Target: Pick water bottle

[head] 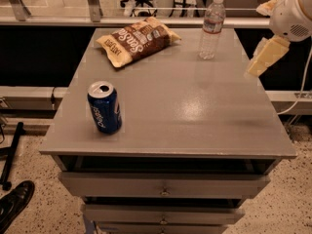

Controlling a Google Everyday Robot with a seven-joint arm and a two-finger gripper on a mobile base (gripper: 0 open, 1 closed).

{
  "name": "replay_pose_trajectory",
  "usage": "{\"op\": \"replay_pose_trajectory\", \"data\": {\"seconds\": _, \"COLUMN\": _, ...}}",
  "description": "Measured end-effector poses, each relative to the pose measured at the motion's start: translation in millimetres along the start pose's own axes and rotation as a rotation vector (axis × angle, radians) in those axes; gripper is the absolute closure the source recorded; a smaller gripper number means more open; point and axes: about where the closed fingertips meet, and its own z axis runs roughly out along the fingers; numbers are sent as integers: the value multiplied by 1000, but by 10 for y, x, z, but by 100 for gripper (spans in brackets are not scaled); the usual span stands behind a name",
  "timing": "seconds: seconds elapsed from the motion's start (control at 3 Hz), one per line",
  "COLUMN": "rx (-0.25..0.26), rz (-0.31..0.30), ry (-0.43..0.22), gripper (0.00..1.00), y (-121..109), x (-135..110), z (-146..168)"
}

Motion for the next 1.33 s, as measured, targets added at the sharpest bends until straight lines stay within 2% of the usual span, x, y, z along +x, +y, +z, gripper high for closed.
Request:
{"op": "replay_pose_trajectory", "data": {"seconds": 0.33, "rx": 45, "rz": 13, "ry": -88, "gripper": 0, "y": -410, "x": -76, "z": 215}}
{"op": "replay_pose_trajectory", "data": {"seconds": 0.67, "rx": 82, "rz": 58, "ry": -189, "gripper": 0, "y": -815, "x": -171, "z": 451}}
{"op": "replay_pose_trajectory", "data": {"seconds": 1.0, "rx": 97, "rz": 104, "ry": -259, "gripper": 0, "y": -1050, "x": -227, "z": 647}}
{"op": "replay_pose_trajectory", "data": {"seconds": 1.33, "rx": 104, "rz": 130, "ry": -297, "gripper": 0, "y": -1179, "x": -259, "z": 754}}
